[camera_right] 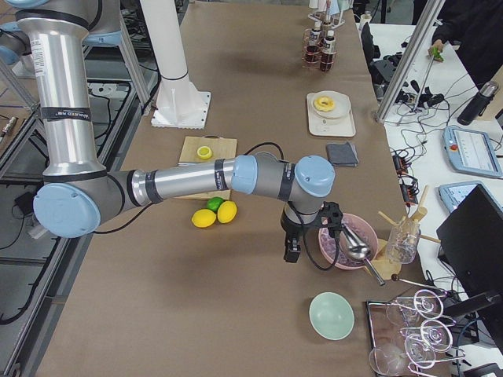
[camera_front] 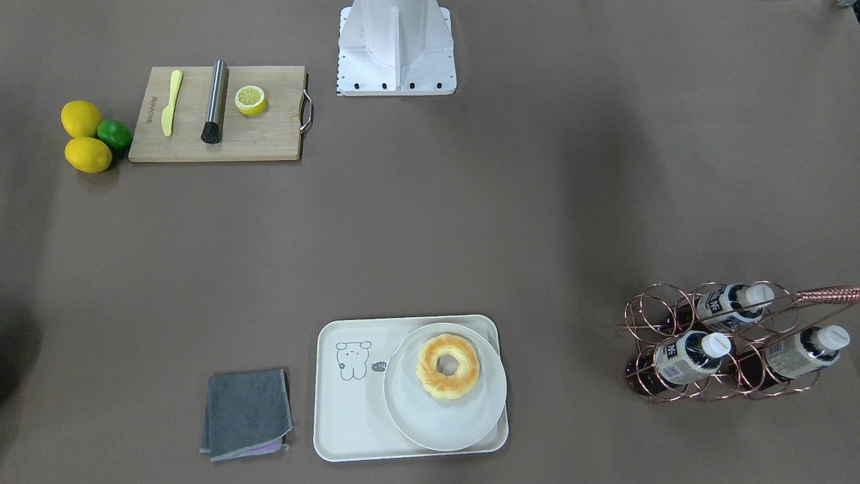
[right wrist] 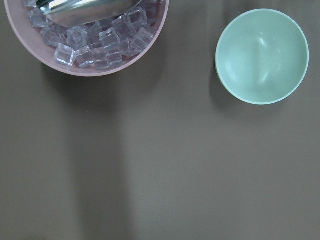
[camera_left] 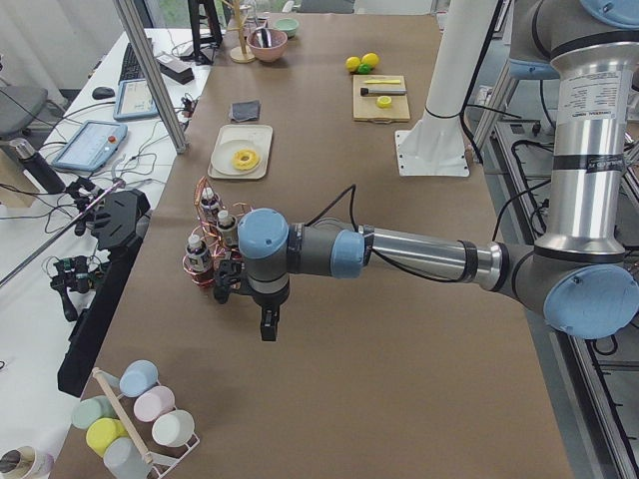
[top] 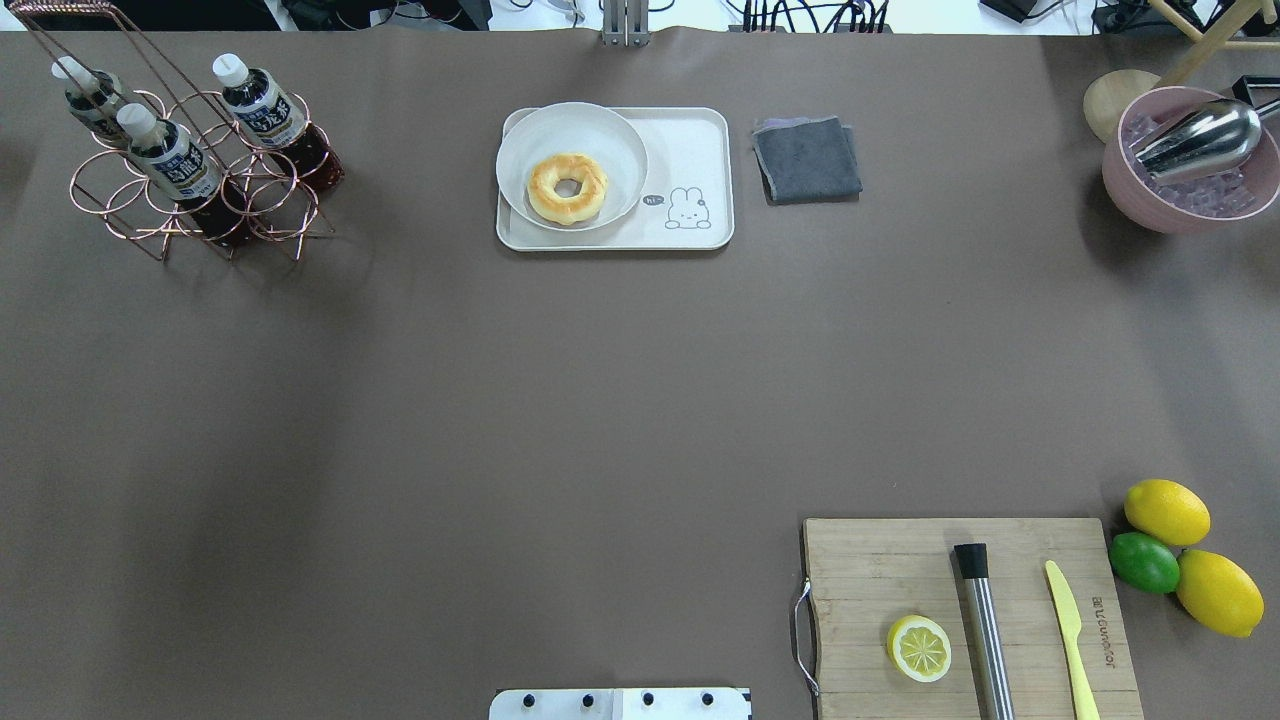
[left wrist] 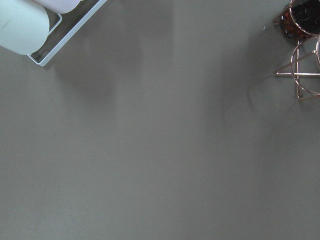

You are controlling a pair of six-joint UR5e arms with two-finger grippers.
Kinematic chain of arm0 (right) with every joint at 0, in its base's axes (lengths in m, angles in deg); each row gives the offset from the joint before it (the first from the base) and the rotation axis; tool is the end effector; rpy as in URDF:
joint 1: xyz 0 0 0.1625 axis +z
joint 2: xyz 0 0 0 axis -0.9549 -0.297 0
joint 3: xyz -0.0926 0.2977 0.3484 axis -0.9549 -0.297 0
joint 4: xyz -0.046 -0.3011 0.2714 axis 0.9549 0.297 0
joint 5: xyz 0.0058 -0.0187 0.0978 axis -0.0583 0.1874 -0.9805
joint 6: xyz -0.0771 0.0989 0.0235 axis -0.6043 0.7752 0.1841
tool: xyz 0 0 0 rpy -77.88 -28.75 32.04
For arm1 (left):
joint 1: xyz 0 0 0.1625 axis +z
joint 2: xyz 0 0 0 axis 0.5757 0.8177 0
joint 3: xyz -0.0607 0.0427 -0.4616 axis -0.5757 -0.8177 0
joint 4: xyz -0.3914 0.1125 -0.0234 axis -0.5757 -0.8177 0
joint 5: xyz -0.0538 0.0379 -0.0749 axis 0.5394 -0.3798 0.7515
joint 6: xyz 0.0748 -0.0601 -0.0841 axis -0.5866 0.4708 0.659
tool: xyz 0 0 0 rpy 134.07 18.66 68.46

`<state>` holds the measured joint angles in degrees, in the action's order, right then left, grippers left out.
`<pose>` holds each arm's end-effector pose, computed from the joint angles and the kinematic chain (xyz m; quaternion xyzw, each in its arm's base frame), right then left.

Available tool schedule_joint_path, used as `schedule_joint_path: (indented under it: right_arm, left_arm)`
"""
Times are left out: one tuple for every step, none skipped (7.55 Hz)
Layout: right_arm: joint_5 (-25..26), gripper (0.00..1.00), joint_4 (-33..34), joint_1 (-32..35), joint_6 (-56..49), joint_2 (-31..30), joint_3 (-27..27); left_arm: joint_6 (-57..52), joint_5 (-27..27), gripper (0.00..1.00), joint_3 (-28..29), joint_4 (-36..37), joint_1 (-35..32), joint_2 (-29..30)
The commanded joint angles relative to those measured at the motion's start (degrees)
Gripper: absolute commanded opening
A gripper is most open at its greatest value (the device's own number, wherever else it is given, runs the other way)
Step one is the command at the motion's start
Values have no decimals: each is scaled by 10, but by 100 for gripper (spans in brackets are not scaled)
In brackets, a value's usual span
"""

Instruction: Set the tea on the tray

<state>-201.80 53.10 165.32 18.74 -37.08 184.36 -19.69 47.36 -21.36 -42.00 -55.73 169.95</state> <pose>0.0706 -0.5003 0.6545 -0.0292 -0.3619 -0.0101 0.9317 -0.0511 -0.4804 0.6599 0.0296 0.3802 -0.0170 0.9243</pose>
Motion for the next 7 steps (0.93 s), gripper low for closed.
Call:
schedule_joint_path:
  right_arm:
    - [1, 100, 0, 1, -1, 1, 0]
    - [1, 100, 0, 1, 0, 1, 0]
    - [1, 100, 0, 1, 0, 1, 1]
    - [1, 100, 0, 2, 1, 2, 1]
    - [1, 100, 0, 2, 0, 1, 0]
    - [1, 100, 0, 1, 0, 1, 0]
    - [1, 100, 0, 1, -1, -1, 2]
  left_arm:
    - [0, 1, 98, 0, -1, 1, 5]
    - [1, 1, 98, -3, -1, 1, 8]
    - [2, 2, 98, -13, -3, 2, 8]
    - [1, 3, 98, -31, -5, 6, 11]
    - [-1, 3, 98, -38, -42, 9, 17]
    - [2, 0, 98, -40, -105, 13, 15]
    - [3, 0, 98, -56, -134, 24, 11]
